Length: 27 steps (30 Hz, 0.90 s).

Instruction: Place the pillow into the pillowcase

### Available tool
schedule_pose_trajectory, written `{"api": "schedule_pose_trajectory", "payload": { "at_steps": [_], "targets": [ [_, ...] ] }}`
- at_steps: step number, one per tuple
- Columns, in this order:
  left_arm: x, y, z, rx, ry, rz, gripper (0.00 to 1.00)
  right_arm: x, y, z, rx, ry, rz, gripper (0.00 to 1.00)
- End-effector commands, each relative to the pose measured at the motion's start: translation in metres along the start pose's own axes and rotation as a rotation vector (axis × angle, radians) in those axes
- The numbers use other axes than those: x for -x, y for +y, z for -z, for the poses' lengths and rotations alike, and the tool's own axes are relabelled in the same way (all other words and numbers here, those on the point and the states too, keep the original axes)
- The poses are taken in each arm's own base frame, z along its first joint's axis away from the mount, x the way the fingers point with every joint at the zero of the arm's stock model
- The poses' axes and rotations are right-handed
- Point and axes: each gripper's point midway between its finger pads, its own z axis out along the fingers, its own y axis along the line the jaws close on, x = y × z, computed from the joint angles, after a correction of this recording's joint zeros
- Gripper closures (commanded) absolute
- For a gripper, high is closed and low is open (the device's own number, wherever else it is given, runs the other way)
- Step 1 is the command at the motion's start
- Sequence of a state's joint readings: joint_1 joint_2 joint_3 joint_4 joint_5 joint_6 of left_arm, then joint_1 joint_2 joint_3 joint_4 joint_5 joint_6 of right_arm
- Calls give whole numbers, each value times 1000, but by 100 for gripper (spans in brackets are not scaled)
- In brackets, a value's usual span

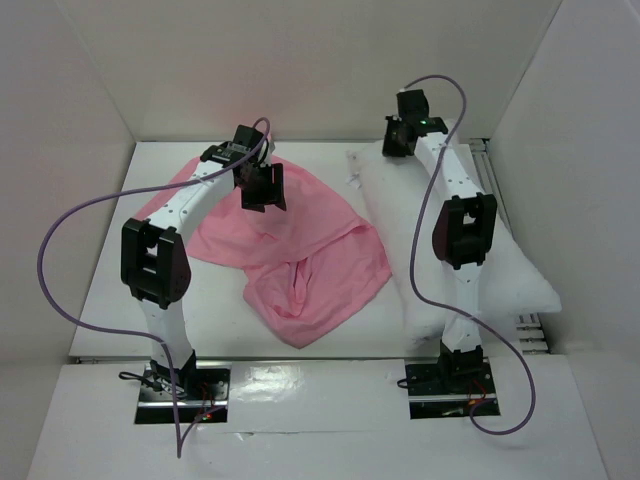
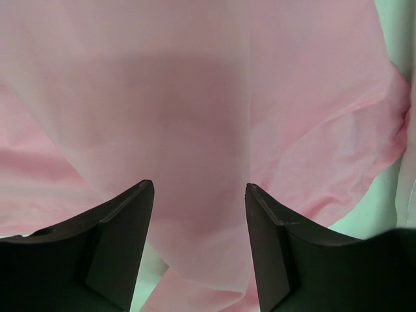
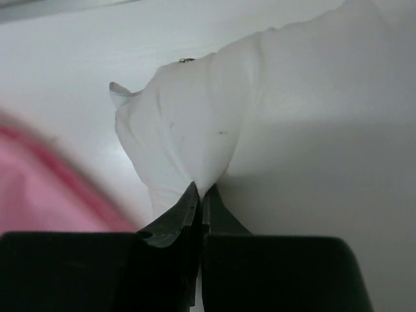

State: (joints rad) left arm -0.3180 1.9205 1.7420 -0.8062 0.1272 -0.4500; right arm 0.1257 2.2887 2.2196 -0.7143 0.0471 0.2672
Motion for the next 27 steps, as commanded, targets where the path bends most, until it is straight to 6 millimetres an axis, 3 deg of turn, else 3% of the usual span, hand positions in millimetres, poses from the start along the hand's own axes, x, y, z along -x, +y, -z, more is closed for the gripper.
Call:
{"api": "schedule_pose_trajectory", "payload": {
  "at_steps": [1, 2, 4, 5, 6, 8, 9, 10, 11, 12, 13, 15, 16, 17, 18, 20, 22, 24, 26, 27],
  "targets": [
    [8, -6, 32, -5, -71, -4, 30, -22, 111, 48, 359, 35, 196, 100],
    [10, -1, 32, 7, -77, 4, 30, -32, 127, 56, 397, 49, 225, 100],
    [11, -3, 42, 0, -96, 2, 30, -35, 141, 81, 436, 35, 245, 100],
    [9, -2, 42, 3, -87, 3, 30, -60, 147, 82, 443, 81, 254, 100],
    [10, -3, 46, 0, -97, 1, 30, -55, 147, 100, 440, 50, 260, 100],
    [11, 1, 47, 4, -100, 9, 30, -70, 138, 103, 396, 67, 235, 100],
    [12, 0, 50, 0, -108, 8, 28, -68, 135, 108, 380, 60, 209, 82],
    [16, -2, 53, -3, -118, 6, 27, -65, 129, 116, 351, 51, 208, 52],
    [17, -4, 51, -15, -114, 6, 24, -62, 129, 127, 338, 38, 204, 14],
    [19, -7, 53, -27, -120, 3, 24, -63, 122, 126, 299, 41, 204, 13],
    [18, -9, 50, -37, -107, 13, 22, -57, 119, 141, 277, 9, 207, 3],
    [24, -18, 54, -72, -117, 18, 21, -51, 95, 152, 157, -36, 164, 1],
    [24, -22, 50, -75, -109, 21, 21, -33, 78, 175, 78, -122, 131, 0],
    [24, -28, 47, -81, -106, 11, 21, -26, 63, 184, 23, -158, 95, 0],
    [31, -31, 48, -87, -120, 17, 20, -33, 44, 187, -43, -158, 68, 0],
    [30, -44, 34, -97, -98, 6, 20, -20, -4, 211, -201, -239, -44, 1],
    [35, -55, 30, -110, -102, 3, 20, -28, -57, 215, -329, -211, -135, 2],
    [35, -68, 14, -131, -85, -7, 20, -34, -85, 227, -370, -203, -188, 2],
    [39, -74, -1, -139, -87, -1, 20, -52, -114, 230, -419, -172, -250, 4],
    [38, -73, -10, -135, -78, 13, 20, -62, -117, 228, -410, -149, -270, 4]
  ]
}}
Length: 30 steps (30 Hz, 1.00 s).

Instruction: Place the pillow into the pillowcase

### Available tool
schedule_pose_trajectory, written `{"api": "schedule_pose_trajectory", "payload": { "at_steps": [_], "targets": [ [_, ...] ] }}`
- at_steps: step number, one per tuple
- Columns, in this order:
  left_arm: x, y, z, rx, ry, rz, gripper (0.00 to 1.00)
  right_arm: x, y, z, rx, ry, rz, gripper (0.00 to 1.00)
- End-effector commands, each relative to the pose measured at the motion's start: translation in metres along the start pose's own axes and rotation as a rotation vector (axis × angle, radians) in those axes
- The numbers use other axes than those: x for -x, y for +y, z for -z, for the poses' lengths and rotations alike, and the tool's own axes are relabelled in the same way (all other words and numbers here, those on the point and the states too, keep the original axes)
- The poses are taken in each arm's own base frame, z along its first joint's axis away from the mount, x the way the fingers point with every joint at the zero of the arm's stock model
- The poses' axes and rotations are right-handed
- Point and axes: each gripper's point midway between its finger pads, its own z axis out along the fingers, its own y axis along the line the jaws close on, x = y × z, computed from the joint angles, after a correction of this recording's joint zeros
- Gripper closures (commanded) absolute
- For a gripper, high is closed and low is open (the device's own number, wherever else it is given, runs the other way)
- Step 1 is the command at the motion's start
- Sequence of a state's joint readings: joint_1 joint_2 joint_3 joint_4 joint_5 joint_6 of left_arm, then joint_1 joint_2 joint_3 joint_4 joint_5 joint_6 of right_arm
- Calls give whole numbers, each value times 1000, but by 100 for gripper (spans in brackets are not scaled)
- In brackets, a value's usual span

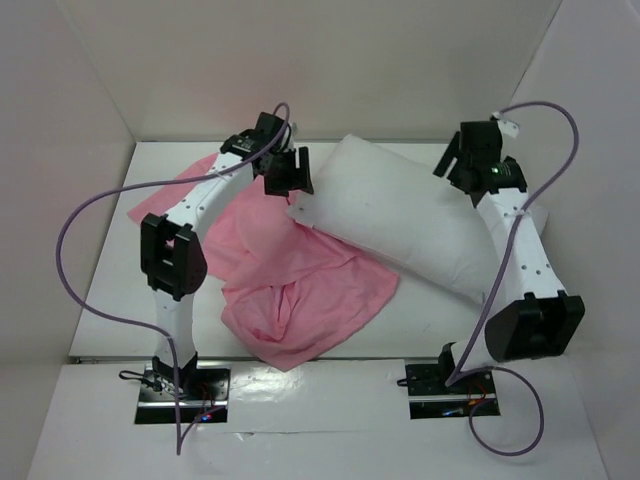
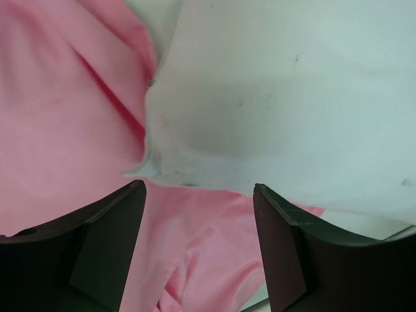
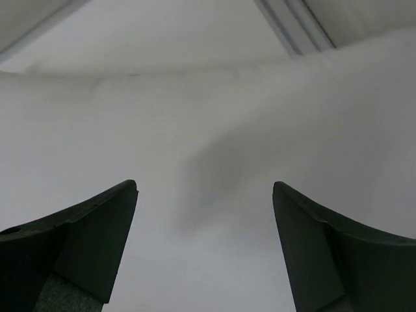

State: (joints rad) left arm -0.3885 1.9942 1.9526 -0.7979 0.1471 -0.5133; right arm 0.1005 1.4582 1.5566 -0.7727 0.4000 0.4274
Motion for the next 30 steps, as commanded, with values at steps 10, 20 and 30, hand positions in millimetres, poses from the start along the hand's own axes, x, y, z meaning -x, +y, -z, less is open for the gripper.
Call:
{"api": "schedule_pose_trajectory", "payload": {
  "at_steps": [10, 20, 30],
  "targets": [
    [6, -16, -77, -58, 31, 70, 25, -145, -59, -12, -9, 277, -121, 82],
    [-25, -46, -89, -171, 105, 36, 31, -146, -87, 53, -52, 218, -192, 100],
    [-53, -77, -60, -174, 115, -119, 24, -87, -70, 73, 22, 100, -158, 14]
  ]
}}
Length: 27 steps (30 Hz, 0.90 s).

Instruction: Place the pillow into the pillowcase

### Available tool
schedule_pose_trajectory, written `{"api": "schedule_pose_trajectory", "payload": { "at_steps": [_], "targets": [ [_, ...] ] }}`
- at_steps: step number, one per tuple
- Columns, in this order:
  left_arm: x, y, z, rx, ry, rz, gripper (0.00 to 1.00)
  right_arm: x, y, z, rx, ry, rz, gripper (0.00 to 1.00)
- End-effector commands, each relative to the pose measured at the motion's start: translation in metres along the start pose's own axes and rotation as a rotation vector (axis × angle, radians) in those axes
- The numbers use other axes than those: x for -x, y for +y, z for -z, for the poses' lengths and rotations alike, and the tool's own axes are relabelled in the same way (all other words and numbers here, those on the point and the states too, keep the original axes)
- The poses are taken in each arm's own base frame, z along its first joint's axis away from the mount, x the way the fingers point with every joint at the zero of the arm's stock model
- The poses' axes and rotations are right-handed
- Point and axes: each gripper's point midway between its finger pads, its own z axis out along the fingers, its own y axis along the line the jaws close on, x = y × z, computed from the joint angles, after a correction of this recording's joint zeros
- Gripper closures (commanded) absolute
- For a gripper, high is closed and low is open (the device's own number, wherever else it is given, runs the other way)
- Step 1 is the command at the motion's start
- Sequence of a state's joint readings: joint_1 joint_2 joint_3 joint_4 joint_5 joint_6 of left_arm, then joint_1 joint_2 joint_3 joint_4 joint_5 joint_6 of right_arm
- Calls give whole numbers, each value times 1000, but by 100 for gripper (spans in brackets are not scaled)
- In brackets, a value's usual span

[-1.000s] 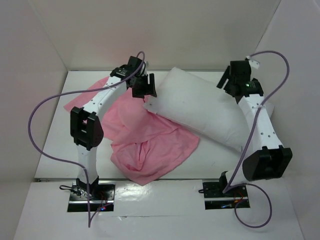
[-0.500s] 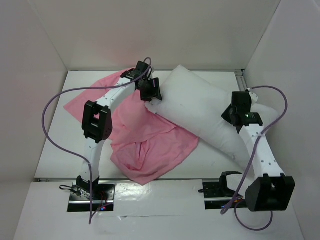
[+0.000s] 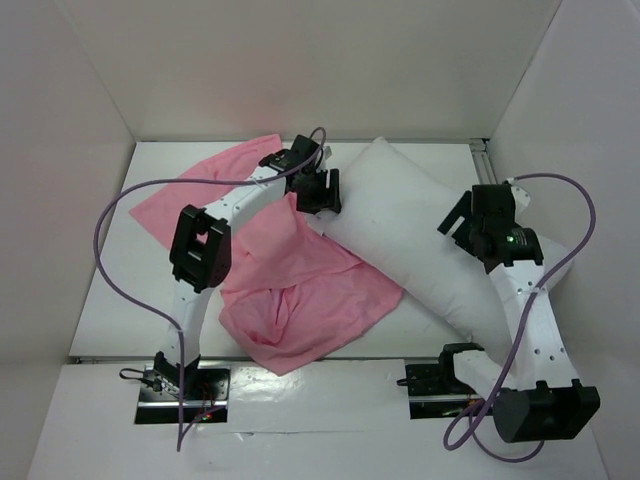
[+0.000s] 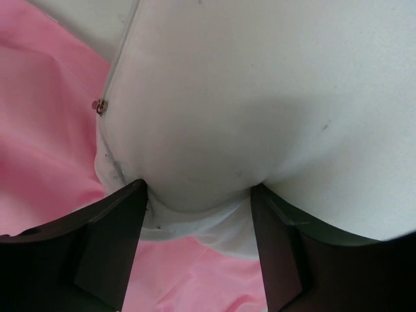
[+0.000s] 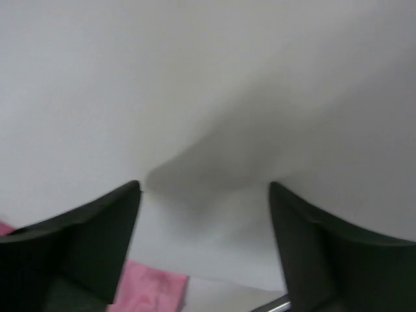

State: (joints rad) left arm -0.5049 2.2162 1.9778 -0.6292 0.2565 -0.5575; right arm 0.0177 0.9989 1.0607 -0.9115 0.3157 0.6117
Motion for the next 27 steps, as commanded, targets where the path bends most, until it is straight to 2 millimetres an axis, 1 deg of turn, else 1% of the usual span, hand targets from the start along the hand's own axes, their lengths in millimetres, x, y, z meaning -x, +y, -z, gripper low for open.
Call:
{"api": "schedule_pose_trajectory", "payload": {
  "at_steps": [1, 2, 3, 4, 5, 6, 7, 8, 9, 10, 11, 12, 13, 14, 15, 16, 17, 18, 19, 20, 21, 22, 23, 24, 25, 26, 27],
  "targets": [
    [-10, -26, 37, -3, -12, -100, 21, 35, 31, 28, 148, -77, 56, 5],
    [-7, -26, 55, 24, -34, -116, 18, 34, 45, 31, 207, -58, 78, 0],
    [-4, -13, 63, 104, -58, -129, 18, 50, 58, 40, 257, -92, 81, 0],
    [-5, -3, 71, 156, -64, -161, 18, 48, 72, 47, 302, -85, 124, 0],
    [-5, 2, 92, 200, -85, -178, 18, 49, 85, 44, 324, -71, 140, 0],
    [-11, 29, 98, 327, -91, -184, 19, 55, 98, 53, 363, -80, 150, 0],
    [-15, 41, 108, 392, -100, -184, 20, 49, 116, 59, 410, -75, 192, 0],
    [-21, 52, 118, 451, -104, -176, 21, 44, 129, 56, 429, -57, 217, 0],
    [-31, 72, 137, 550, -125, -164, 21, 40, 144, 59, 471, -55, 235, 0],
    [-37, 79, 144, 586, -146, -122, 21, 22, 164, 67, 528, -31, 286, 0],
    [-41, 97, 156, 633, -154, -63, 21, 9, 180, 66, 560, -6, 330, 2],
    [-53, 107, 165, 628, -144, -16, 21, -2, 195, 68, 596, 5, 359, 4],
    [-53, 130, 173, 644, -150, 78, 20, -35, 216, 71, 638, 59, 434, 6],
    [-63, 141, 170, 625, -123, 129, 20, -54, 227, 73, 660, 83, 486, 8],
    [-63, 151, 170, 618, -118, 165, 20, -74, 234, 73, 670, 117, 529, 8],
    [-63, 161, 172, 619, -116, 212, 18, -101, 246, 83, 708, 151, 602, 8],
    [-58, 181, 168, 627, -118, 275, 17, -130, 251, 74, 696, 210, 657, 8],
    [-57, 182, 159, 581, -100, 298, 16, -146, 254, 72, 695, 236, 691, 8],
    [-56, 186, 153, 560, -89, 303, 13, -169, 253, 74, 695, 273, 727, 3],
    [-52, 191, 137, 537, -80, 313, 11, -188, 251, 64, 680, 318, 758, 2],
    [-42, 188, 132, 508, -99, 310, 8, -199, 250, 59, 666, 338, 763, 0],
    [-37, 183, 124, 468, -93, 300, 5, -209, 243, 51, 631, 369, 751, 0],
    [-33, 186, 117, 467, -93, 299, 2, -218, 238, 42, 600, 393, 757, 0],
    [-28, 191, 105, 475, -70, 305, 2, -220, 233, 38, 582, 396, 754, 0],
    [-30, 187, 95, 457, -38, 291, 2, -225, 225, 28, 546, 417, 751, 0],
    [-30, 188, 88, 449, -22, 295, 2, -225, 220, 23, 526, 425, 735, 0],
    [-36, 196, 73, 462, 13, 304, 4, -225, 216, 18, 510, 431, 733, 0]
  ]
}}
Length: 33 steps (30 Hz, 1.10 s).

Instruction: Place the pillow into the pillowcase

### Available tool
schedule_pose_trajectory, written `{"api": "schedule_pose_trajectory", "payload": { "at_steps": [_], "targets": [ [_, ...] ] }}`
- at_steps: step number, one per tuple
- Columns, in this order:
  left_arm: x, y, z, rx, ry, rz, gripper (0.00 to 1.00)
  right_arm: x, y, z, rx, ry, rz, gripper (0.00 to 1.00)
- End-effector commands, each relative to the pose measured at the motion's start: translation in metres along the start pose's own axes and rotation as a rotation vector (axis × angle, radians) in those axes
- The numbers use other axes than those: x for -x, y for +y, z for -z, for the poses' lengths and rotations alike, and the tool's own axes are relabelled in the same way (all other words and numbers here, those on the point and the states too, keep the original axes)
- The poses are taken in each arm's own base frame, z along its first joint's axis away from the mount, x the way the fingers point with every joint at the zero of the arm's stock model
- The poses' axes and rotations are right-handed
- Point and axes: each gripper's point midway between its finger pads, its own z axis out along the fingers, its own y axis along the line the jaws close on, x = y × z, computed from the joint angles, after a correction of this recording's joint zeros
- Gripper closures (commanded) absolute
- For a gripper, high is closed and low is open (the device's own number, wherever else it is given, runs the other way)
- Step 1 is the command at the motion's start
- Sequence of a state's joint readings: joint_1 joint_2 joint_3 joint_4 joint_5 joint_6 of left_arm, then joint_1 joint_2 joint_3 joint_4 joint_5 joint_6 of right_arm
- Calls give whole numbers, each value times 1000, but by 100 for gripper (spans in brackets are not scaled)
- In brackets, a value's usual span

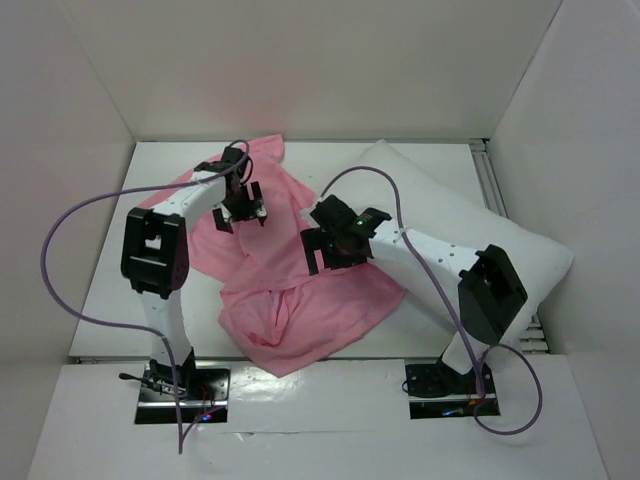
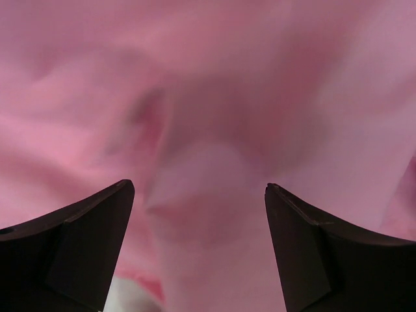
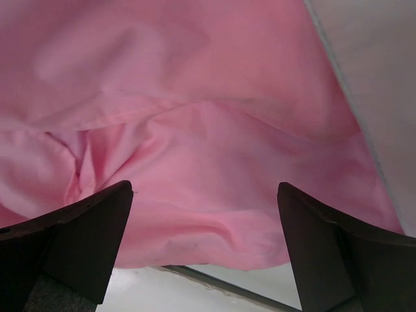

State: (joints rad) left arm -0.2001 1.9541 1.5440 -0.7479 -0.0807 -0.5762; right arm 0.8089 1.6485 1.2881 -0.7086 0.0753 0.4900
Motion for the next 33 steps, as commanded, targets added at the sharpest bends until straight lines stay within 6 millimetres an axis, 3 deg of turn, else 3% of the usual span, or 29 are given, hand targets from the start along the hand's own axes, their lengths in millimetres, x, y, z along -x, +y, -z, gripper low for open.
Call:
{"api": "schedule_pose_trajectory", "payload": {
  "at_steps": [1, 3, 6, 7, 8, 9, 12, 14, 17, 19, 21, 24, 27, 29, 31, 32, 33],
  "targets": [
    [5, -27, -18, -82, 35, -33, 6, 2, -17, -5, -31, -12, -82, 0],
    [0, -27, -30, -75, 73, -33, 11, -2, -26, -7, -58, 1, -91, 0],
    [-3, -24, -47, -86, 121, -13, 33, 4, -43, -2, -94, -21, -123, 0],
    [6, -20, -48, -85, 110, 4, 45, 6, -48, -2, -106, -27, -132, 0],
    [6, -14, -48, -80, 129, 19, 84, 9, -55, 3, -113, -35, -150, 0],
    [15, -1, -52, -69, 125, 65, 100, 17, -58, 8, -116, -60, -151, 0],
    [42, 21, -41, -62, 72, 135, 100, 31, -68, 15, -121, -93, -160, 0],
    [79, 54, -20, -26, -30, 214, 100, 39, -74, 18, -126, -107, -154, 0],
    [118, 71, 12, -21, -142, 256, 100, 43, -70, 8, -117, -83, -142, 0],
    [135, 96, 25, 41, -193, 306, 100, 45, -66, 4, -114, -77, -123, 0],
    [151, 109, 42, 65, -247, 340, 100, 41, -60, -4, -104, -61, -113, 0],
    [169, 129, 57, 77, -303, 369, 100, 44, -57, -12, -91, -58, -113, 0],
    [170, 151, 62, 139, -318, 409, 100, 41, -56, -26, -111, -40, -102, 0],
    [168, 147, 62, 111, -304, 366, 98, 43, -54, -28, -119, -34, -94, 0],
    [164, 138, 60, 99, -278, 312, 71, 50, -51, -25, -111, -50, -95, 0],
    [160, 137, 62, 130, -270, 287, 37, 50, -51, -25, -111, -50, -95, 0],
    [141, 125, 61, 174, -214, 246, 23, 53, -45, -23, -102, -60, -88, 0]
  ]
}}
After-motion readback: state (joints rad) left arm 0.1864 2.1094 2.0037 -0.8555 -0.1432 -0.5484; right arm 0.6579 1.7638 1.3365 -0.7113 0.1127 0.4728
